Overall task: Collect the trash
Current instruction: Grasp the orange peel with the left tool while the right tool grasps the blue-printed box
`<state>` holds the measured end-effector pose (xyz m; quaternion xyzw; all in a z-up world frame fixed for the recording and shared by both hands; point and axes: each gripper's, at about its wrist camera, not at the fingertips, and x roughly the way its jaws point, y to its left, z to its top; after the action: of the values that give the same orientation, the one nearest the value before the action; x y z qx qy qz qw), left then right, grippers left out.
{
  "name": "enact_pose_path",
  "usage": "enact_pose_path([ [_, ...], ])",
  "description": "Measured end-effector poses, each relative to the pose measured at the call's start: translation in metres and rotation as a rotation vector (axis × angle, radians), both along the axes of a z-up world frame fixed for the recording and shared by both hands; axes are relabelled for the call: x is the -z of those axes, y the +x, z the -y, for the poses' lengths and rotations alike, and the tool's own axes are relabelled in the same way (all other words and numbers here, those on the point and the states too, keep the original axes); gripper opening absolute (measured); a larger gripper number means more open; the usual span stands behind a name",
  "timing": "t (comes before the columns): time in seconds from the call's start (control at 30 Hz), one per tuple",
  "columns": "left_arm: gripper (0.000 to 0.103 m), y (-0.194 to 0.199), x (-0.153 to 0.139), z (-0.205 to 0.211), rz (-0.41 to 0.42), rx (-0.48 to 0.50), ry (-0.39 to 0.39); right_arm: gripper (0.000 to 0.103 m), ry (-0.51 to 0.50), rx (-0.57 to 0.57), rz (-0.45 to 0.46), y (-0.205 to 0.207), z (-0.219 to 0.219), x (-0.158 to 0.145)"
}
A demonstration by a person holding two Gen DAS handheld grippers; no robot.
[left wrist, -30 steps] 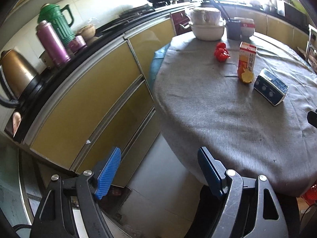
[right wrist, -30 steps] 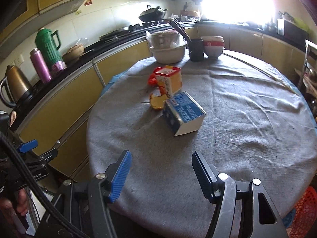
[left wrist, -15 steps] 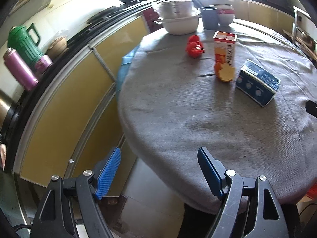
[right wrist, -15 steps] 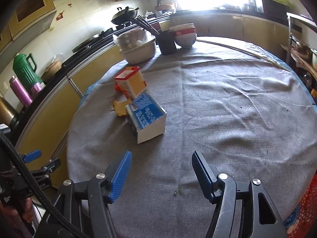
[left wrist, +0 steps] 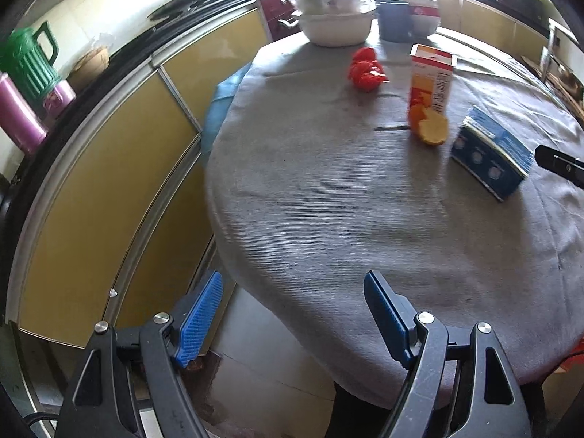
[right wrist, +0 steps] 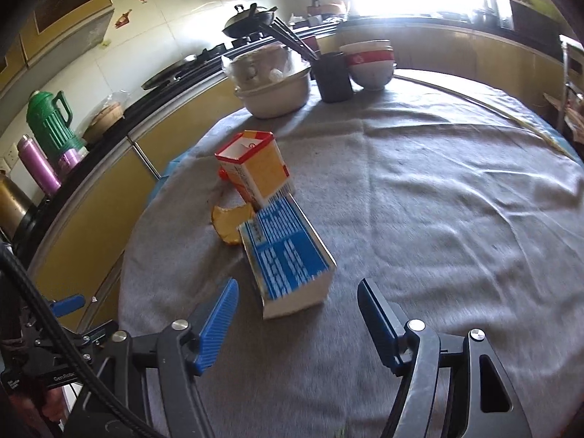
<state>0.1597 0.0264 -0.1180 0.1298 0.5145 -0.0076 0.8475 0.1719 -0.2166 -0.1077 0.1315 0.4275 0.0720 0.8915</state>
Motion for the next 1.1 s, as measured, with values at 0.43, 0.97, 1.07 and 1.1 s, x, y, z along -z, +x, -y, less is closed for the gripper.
enact_pose_path([
  [0.43, 0.080, 0.074, -0.001, 0.016, -0.066, 0.021, -0.179, 0.072, 0.013, -0.113, -0.066, 0.051, -0.019, 0.029],
  [0.97, 0.061, 0.145, 0.014, 0.087, -0.127, 0.178, -0.436, 0.069, -0.048, -0.003, -0.042, 0.029, -0.006, 0.042],
  [1.07, 0.043, 0.151, 0.027, 0.095, -0.171, 0.178, -0.431, 0.069, -0.028, 0.013, -0.046, 0.021, 0.002, 0.041],
  [1.1, 0.040, 0.153, 0.032, 0.096, -0.185, 0.174, -0.433, 0.069, -0.020, 0.019, -0.046, 0.019, 0.005, 0.040],
])
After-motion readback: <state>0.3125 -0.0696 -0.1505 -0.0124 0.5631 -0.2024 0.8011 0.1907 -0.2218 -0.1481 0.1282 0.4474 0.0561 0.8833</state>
